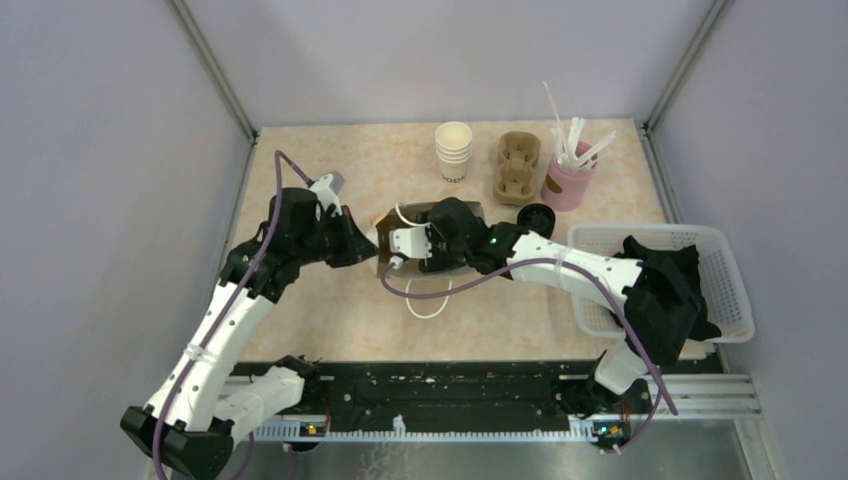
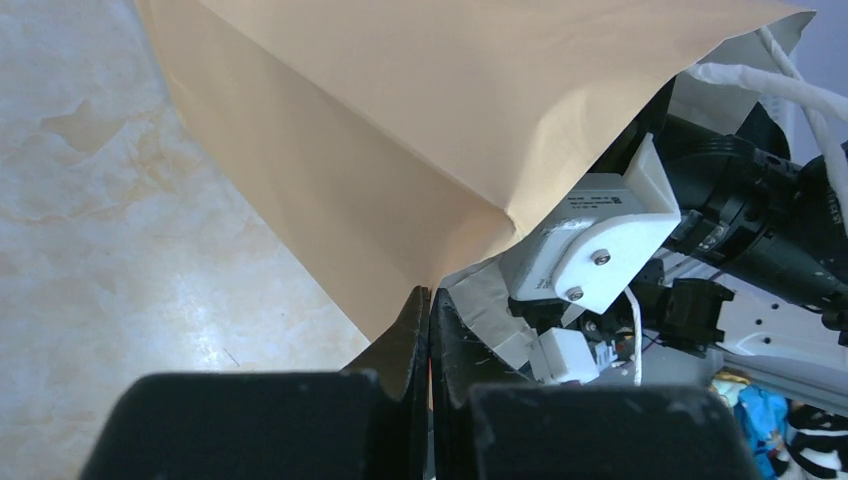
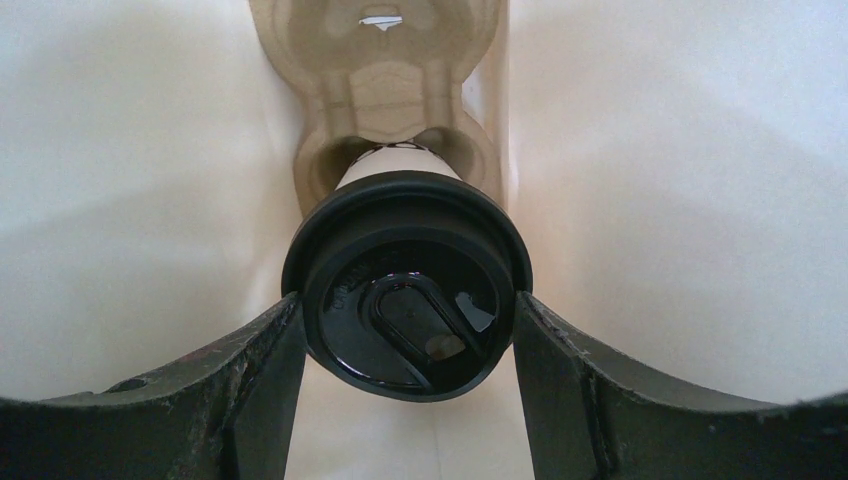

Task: Pack the takeout coffee

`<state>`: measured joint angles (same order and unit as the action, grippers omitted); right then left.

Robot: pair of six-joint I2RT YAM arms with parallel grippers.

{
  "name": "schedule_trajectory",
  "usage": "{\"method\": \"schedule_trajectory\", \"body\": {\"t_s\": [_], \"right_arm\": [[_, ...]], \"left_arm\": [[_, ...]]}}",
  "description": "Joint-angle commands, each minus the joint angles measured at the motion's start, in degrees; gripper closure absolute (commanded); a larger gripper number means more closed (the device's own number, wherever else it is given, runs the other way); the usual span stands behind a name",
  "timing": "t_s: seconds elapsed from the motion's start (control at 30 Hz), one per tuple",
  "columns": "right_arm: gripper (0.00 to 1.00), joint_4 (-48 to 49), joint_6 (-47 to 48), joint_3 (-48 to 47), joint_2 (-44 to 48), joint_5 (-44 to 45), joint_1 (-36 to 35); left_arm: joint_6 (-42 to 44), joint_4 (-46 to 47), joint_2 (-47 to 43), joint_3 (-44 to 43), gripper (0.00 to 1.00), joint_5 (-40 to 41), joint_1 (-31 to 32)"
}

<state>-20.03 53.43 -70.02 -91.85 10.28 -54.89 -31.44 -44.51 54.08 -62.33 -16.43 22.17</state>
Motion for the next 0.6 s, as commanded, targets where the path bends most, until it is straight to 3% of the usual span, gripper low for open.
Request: {"method": "schedule_trajectory", "body": {"t_s": [0.0,0.3,0.57], "right_arm": [[0.86,-11.54,-6.89,-3.75,2.44,-4.19,-2.08],[0.86,-25.78,-16.69,-9.98,1.6,-11.77,-4.62],[0.86,-29.41,-21.14,-10.79,-0.91,-17.58,-5.7]], "left_arm": [[-3.53,-3.48,1.9,-4.79,1.0,-4.55,0.07],[-9.53,-12.53,4.3,-10.66,1.0,-9.84,0.12],[-9.78,-18.39,6.85,-15.28,1.0,0.4,0.03]]}}
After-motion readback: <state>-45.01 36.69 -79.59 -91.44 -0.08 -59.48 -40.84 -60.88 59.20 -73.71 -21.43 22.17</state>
